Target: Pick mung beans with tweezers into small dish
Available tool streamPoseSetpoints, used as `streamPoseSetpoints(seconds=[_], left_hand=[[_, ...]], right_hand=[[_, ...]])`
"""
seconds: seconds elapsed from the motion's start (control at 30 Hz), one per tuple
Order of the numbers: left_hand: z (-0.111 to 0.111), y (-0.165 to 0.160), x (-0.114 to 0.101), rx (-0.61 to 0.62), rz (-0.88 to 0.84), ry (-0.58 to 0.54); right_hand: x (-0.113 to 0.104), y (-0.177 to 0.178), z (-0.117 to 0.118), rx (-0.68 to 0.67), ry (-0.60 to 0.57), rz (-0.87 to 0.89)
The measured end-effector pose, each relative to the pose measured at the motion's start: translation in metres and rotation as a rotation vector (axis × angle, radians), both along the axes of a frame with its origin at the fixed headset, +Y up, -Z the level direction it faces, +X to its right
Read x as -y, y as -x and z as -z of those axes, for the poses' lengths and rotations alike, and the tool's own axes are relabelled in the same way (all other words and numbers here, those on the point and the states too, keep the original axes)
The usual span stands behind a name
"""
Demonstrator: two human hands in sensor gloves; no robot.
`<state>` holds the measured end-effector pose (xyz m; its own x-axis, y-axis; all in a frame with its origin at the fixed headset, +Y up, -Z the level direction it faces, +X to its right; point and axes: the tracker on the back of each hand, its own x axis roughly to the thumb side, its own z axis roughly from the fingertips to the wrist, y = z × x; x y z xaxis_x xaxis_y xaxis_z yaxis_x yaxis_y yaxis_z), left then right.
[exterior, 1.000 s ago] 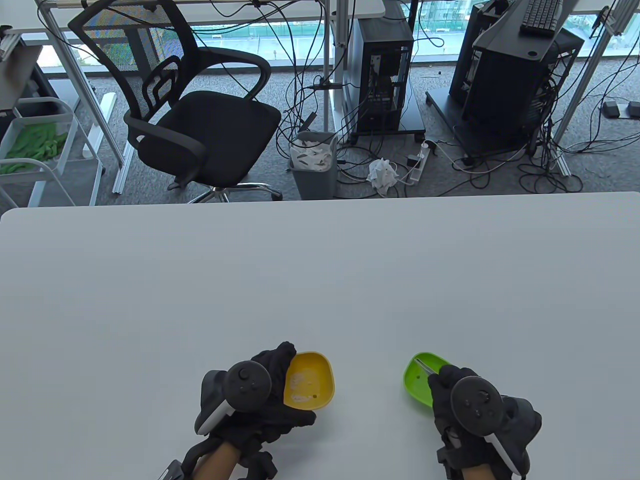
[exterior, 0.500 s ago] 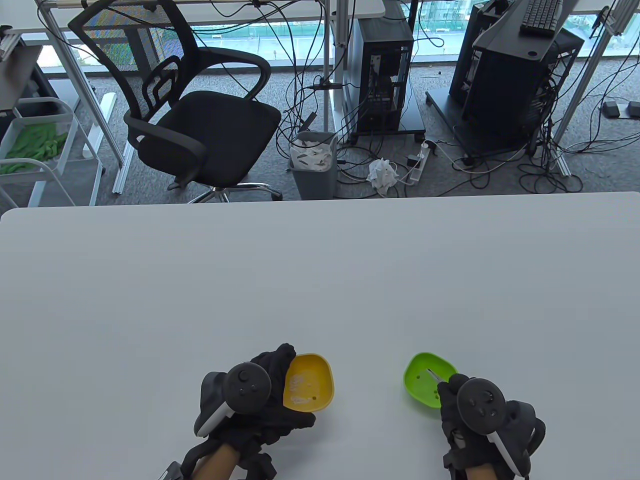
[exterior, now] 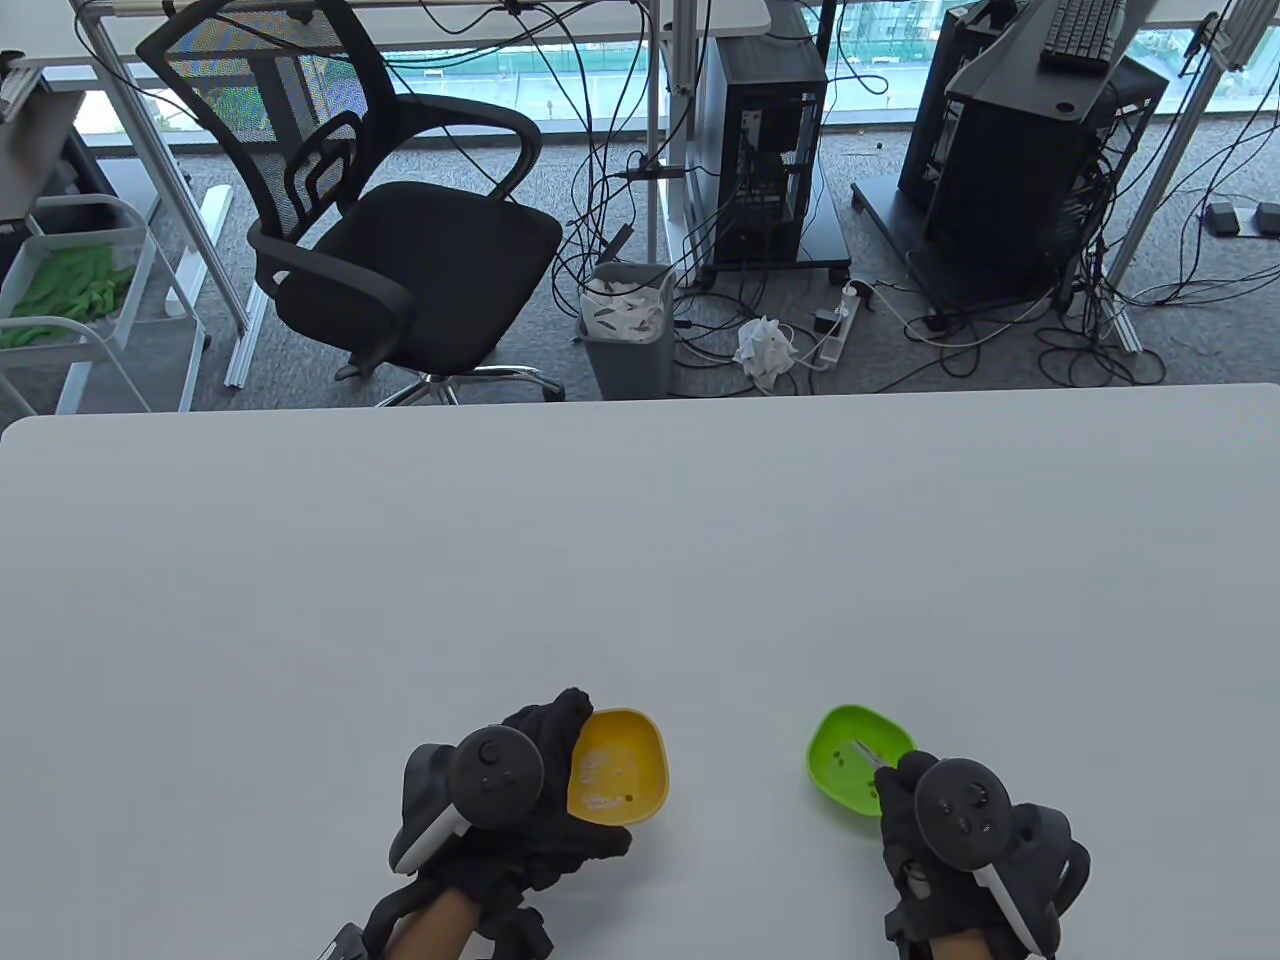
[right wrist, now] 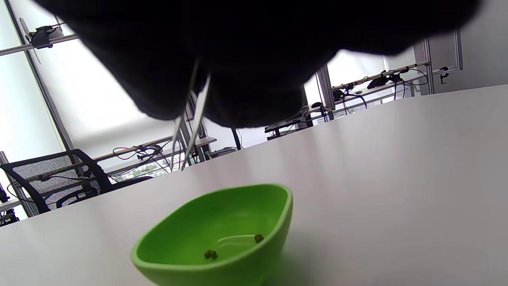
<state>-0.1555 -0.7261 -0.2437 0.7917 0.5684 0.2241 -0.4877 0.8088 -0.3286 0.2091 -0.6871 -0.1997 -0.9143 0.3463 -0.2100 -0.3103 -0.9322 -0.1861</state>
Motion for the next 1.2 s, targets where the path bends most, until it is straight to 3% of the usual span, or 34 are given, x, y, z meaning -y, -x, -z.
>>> streamPoseSetpoints(seconds=[0.23,0.33,0.53,0.67,0.77,1.2], left_hand=[[0.000,-0.001,0.000,0.000,0.001,0.000],[0.000,-0.001,0.000,0.000,0.004,-0.003],[0.000,-0.001,0.000,0.003,0.007,-0.002],[0.000,-0.001,-0.001,0.005,0.010,-0.003],[0.000,-0.001,-0.001,0.006,0.007,-0.006],[-0.001,-0.002,-0.002,0.018,0.010,-0.018]], right_hand=[[-0.001,0.002,0.000,-0.020,-0.006,0.013],[-0.009,0.012,-0.002,-0.063,-0.059,0.003],[-0.042,0.075,-0.005,-0.288,-0.133,-0.060],[-0.055,0.128,-0.003,-0.456,-0.095,-0.175],[-0.053,0.157,0.002,-0.547,-0.020,-0.254],[-0.044,0.184,0.010,-0.621,0.125,-0.339]])
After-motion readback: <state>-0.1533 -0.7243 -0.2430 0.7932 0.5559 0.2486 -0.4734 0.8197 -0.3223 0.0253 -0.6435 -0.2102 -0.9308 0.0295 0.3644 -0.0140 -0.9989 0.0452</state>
